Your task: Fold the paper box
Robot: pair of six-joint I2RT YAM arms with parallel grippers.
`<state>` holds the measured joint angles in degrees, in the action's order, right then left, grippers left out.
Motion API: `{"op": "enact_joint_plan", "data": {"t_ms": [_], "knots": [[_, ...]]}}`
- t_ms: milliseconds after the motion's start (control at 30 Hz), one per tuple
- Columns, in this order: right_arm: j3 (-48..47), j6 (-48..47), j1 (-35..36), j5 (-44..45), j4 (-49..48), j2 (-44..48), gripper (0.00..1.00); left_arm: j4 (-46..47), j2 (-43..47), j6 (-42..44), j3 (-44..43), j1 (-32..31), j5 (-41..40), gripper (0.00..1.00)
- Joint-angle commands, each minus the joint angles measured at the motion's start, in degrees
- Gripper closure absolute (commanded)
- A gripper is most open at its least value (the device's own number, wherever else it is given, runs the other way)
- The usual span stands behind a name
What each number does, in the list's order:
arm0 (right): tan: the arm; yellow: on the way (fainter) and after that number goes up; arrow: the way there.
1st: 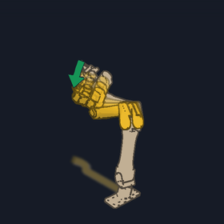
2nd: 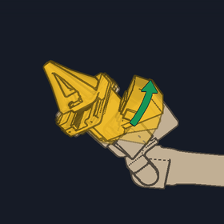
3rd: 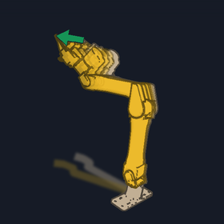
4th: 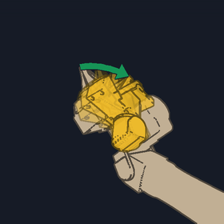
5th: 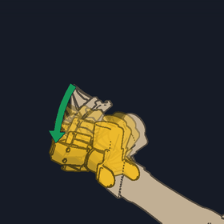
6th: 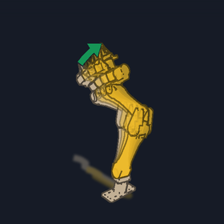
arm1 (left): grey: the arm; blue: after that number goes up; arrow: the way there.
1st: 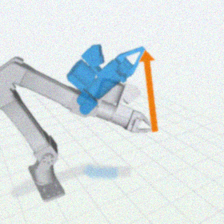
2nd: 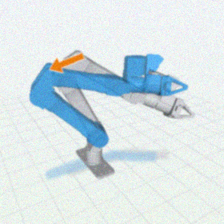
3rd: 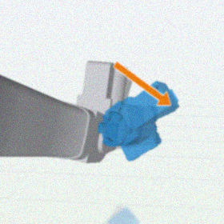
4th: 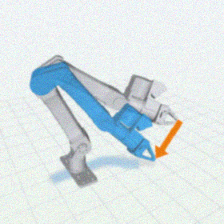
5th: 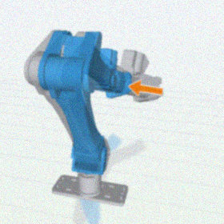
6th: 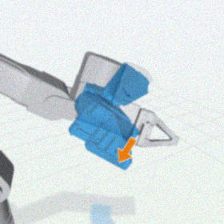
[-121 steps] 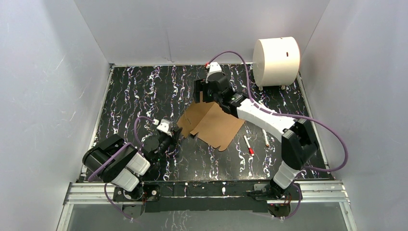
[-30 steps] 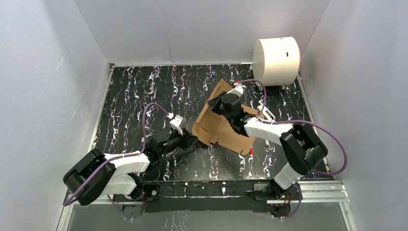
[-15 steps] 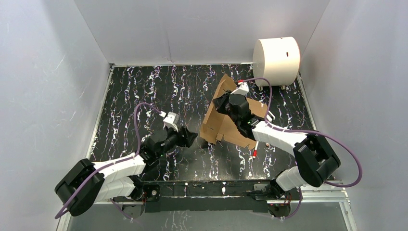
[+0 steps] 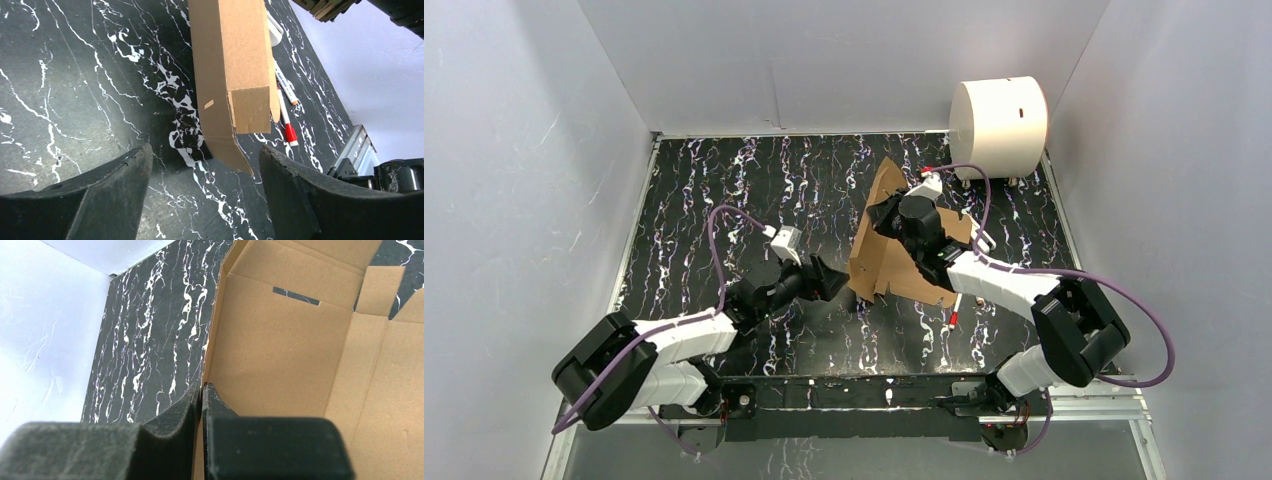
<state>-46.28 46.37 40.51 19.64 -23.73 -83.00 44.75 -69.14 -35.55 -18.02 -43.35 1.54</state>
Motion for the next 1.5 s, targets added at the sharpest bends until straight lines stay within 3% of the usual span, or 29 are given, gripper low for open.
{"op": "enact_joint_plan", "data": {"t_ms": [0,267,667,833,1000,1233,1467], "knots": [[-2.02,0.76,-0.28,2.15,-2.15,-0.26,0.87,3.03,-1.95,-2.63,-2.57,-0.92,1.17,0.27],[-2.57,0.95,-0.26,2.17,-2.29,-1.40,0.87,2.75,-5.61,-2.82,-5.00,-2.56,-0.17,0.47],[-3.76,0.26,-0.26,2.33,-2.07,-1.90,0.87,-3.85,-6.88,-3.30,-8.43,-4.47,-2.94,0.54],[-4.06,-0.17,-0.26,2.17,-1.98,-1.84,0.87,-7.11,-6.80,-2.65,-9.39,-4.64,-4.41,0.73],[-4.71,-1.29,-0.29,0.58,-2.40,-1.65,0.86,-11.98,-4.02,0.74,-11.36,-4.64,-7.55,0.99],[-6.63,-7.17,-0.26,-4.23,-1.91,-0.78,0.71,-21.48,0.41,9.47,-15.58,-4.64,-11.36,1.00],[-8.35,-21.55,-0.52,-12.08,-0.22,3.24,0.33,-34.69,2.18,16.81,-21.29,-4.69,-11.91,1.00]]}}
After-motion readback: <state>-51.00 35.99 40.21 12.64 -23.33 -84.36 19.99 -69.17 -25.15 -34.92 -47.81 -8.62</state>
